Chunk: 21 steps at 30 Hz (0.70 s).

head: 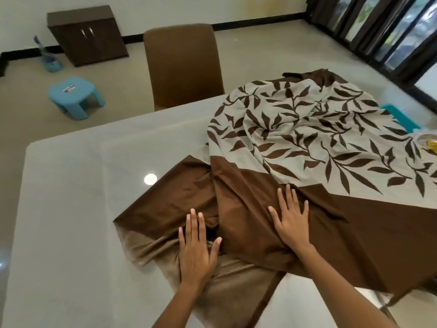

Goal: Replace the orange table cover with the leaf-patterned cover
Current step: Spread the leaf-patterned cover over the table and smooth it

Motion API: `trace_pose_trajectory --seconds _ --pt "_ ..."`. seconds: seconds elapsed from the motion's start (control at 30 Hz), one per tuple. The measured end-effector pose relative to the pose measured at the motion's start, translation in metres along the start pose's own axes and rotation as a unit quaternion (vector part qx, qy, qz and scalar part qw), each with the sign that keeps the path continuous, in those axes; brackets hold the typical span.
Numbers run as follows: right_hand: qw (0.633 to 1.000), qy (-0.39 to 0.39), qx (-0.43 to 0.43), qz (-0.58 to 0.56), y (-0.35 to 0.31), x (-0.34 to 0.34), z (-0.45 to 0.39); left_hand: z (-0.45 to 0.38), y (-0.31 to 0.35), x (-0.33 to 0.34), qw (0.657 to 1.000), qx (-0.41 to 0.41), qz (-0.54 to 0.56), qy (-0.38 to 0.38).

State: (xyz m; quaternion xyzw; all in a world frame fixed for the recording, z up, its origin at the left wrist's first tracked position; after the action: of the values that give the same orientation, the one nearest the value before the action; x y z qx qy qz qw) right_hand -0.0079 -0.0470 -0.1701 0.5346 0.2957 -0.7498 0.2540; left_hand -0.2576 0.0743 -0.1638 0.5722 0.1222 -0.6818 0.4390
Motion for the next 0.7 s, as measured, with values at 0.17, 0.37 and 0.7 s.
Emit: trace_pose_trajectory --seconds 0.17,0.37,0.7 --pt "0.999 -0.027 0.001 0.027 0.037 -0.009 0.004 -0.019 -0.030 -0.019 0.999 0.019 -0.028 0.033" --pt "0.998 -0.038 0.034 0.042 0.095 -0.017 0.021 -0.036 -0.114 -0.052 0.998 0.018 -0.045 0.050" --pt "0.992 0.110 -0.037 -0.048 -0.017 -0.062 -0.039 -0.094 -0.069 -0.118 0.992 0.028 -0.066 0.106"
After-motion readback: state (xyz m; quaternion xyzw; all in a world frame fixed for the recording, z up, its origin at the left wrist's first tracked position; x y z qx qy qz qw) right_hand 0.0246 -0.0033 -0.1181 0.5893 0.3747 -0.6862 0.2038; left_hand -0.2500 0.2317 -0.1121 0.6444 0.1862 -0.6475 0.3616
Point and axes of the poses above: each hand's wrist, its own z-axis away from the middle knuckle, its own x-axis out of the palm, y = z × x, the point moved 2 cm from there along -z, towards the middle knuckle, and after that the axes turned 14 degrees about -y, right-handed, at the moved point
